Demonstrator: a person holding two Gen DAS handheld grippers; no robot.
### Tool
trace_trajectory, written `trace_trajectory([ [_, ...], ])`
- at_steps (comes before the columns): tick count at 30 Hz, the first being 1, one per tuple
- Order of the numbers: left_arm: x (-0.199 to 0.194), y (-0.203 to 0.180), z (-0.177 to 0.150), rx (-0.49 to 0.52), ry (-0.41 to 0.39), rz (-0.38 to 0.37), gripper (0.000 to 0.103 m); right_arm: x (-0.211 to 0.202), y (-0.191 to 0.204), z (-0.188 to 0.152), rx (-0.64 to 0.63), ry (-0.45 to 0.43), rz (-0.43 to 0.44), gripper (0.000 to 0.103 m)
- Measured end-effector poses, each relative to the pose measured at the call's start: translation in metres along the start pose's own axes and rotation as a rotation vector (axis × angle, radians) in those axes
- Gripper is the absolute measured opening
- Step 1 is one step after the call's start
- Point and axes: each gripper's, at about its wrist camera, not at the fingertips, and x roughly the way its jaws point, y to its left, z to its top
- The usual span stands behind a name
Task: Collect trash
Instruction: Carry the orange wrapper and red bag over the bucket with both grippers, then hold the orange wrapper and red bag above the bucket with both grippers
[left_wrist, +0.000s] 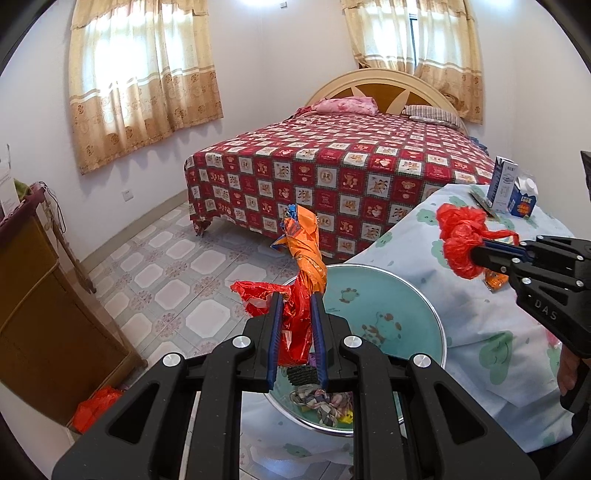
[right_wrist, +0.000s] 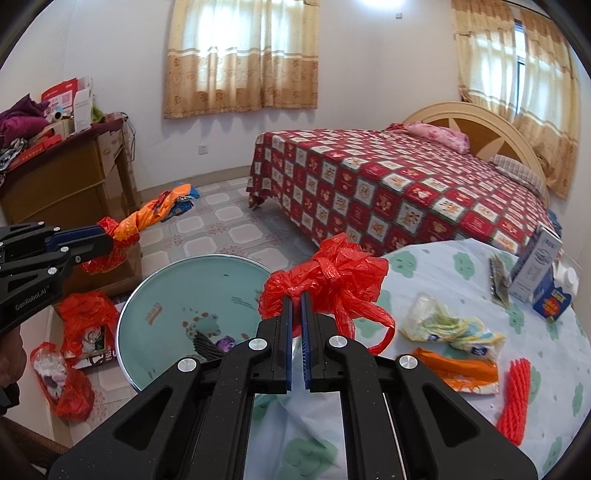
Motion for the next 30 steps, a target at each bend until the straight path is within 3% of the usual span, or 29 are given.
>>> trace_trajectory([
  [30,0.002,0.011,-0.006,-0.001,0.017,0.025,0.016,0.022,0.027,0.008,-0.046,0.021,0.049,0.005],
])
